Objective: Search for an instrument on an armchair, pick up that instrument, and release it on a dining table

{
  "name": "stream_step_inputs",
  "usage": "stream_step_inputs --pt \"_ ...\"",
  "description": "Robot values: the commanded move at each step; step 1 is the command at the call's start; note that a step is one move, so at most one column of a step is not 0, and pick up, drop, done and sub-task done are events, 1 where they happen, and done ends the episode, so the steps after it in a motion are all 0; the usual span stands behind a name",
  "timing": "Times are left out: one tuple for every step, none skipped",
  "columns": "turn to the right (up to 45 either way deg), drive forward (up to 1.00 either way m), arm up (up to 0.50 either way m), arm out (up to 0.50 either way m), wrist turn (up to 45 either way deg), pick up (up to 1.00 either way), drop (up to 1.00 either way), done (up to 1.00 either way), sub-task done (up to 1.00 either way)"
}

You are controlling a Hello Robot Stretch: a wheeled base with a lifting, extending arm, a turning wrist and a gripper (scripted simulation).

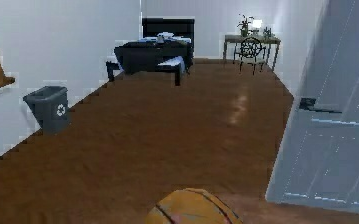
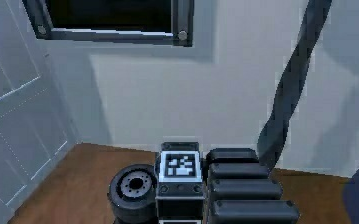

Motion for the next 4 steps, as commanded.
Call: stream_step_inputs --pt "3.0 0.00 0.00 0.00 0.0 0.00 0.00 0.00 0.00" --pt "0.0 0.85 0.00 0.00 0.0 0.00 0.00 0.00 0.00" --pt "6.0 0.00 0.00 0.00 0.0 0.00 0.00 0.00 0.00" --pt "0.0 0.85 0.00 0.00 0.0 0.00 0.00 0.00 0.00"
